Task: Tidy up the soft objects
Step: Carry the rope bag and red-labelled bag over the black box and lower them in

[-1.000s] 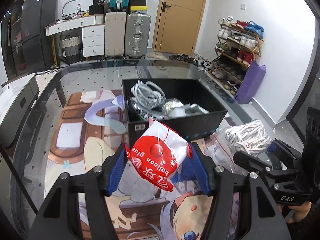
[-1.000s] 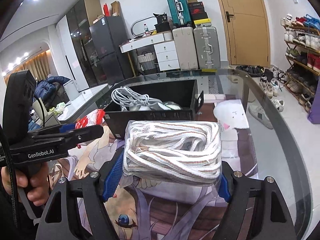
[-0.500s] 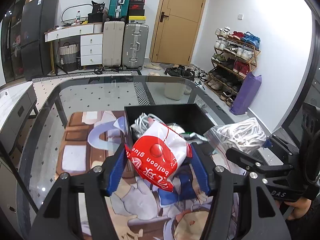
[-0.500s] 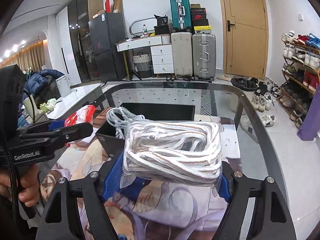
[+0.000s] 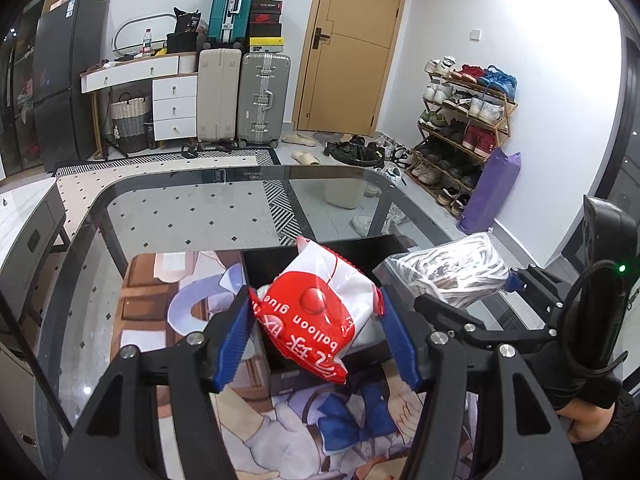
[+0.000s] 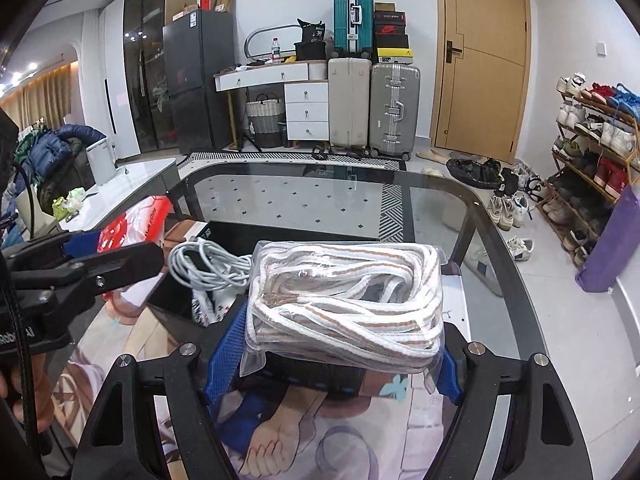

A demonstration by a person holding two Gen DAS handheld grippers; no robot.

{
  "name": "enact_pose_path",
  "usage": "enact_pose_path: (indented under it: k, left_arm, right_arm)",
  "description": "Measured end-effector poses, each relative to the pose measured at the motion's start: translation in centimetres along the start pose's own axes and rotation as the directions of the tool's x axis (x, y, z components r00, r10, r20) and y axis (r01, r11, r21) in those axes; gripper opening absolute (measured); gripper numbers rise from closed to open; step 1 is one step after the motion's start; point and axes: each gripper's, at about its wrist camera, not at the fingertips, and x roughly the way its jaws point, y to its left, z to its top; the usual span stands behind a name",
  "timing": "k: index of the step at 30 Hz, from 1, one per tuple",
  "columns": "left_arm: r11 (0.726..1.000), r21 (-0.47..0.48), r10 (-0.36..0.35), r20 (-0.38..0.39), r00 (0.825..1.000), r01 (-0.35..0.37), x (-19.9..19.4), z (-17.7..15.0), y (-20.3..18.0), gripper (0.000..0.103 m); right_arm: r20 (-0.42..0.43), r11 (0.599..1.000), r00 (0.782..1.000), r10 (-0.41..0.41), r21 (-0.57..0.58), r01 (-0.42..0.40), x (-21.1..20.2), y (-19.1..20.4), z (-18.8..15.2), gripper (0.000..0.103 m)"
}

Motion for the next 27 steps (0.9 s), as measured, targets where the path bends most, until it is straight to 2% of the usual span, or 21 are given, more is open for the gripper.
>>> enact_pose_path:
  k: [4,15,27]
  left_arm:
    - [1.0,-0.006,0.001,-0.003,1.0,-0.001,0.6,0.4,0.2,0.061]
    - [1.0,-0.014,0.013,-0.01,1.0,-0.013,1.7,0.8,0.3,0.061]
    - [0.999,-0.032,0.023,-0.014,1.0,-0.023,2.2,1.1,1.1,0.061]
  right_arm:
    - [-0.014,0.999,1.0,0.009,-0.033,-0.009,1.3,0.1,0.3,0.079]
    - [-0.029,0.987,0.999,-0.035,-0.156,0.03,4.6,1.2,1.3,0.08]
    - [-0.053,0.98,0.996,0.069,-0.185,-0.078,6.1,2.0,0.7,0.08]
